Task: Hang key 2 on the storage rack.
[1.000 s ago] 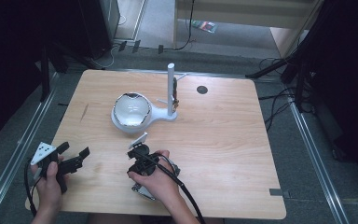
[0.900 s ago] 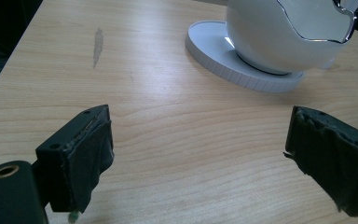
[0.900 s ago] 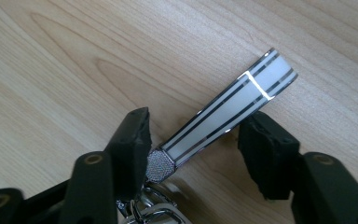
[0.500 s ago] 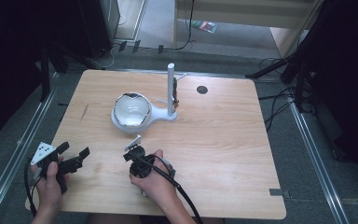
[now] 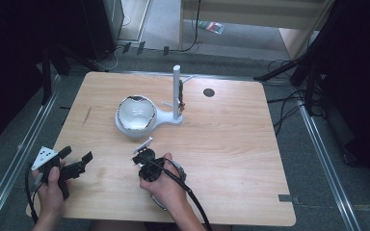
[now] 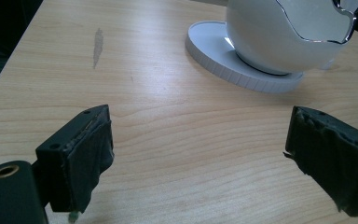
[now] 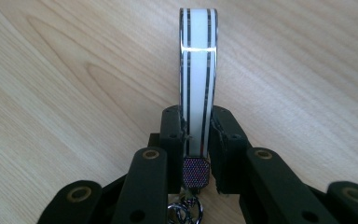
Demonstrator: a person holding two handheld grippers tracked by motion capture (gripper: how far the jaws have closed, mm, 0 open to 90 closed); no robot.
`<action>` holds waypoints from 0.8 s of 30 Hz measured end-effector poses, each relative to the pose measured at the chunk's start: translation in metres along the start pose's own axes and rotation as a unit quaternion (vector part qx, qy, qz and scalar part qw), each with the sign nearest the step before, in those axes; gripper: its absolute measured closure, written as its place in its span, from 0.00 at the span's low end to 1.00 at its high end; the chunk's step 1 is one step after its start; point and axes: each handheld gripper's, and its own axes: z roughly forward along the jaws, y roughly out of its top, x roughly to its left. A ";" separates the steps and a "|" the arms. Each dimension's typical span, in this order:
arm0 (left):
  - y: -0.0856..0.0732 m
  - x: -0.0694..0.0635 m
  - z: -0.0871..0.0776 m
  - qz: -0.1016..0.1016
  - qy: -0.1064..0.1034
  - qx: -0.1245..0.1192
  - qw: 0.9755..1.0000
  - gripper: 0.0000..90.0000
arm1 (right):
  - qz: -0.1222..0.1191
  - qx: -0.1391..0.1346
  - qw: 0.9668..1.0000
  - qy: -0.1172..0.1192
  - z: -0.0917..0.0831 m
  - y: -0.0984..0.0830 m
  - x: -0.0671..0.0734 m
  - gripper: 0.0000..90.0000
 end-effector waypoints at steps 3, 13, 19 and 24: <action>0.000 0.000 0.000 0.000 0.000 0.000 1.000 0.09 | 0.002 -0.038 0.999 0.008 -0.010 -0.003 -0.005 0.86; 0.000 -0.001 0.000 0.000 0.002 -0.001 1.000 0.09 | 0.014 -0.131 0.991 0.027 -0.042 -0.009 -0.020 0.86; 0.000 -0.001 0.000 0.000 0.002 -0.001 1.000 0.09 | 0.028 -0.188 0.981 0.026 -0.058 -0.012 -0.030 0.86; 0.000 -0.001 0.000 0.000 0.002 -0.001 1.000 0.09 | 0.027 -0.235 0.971 0.028 -0.070 -0.014 -0.037 0.86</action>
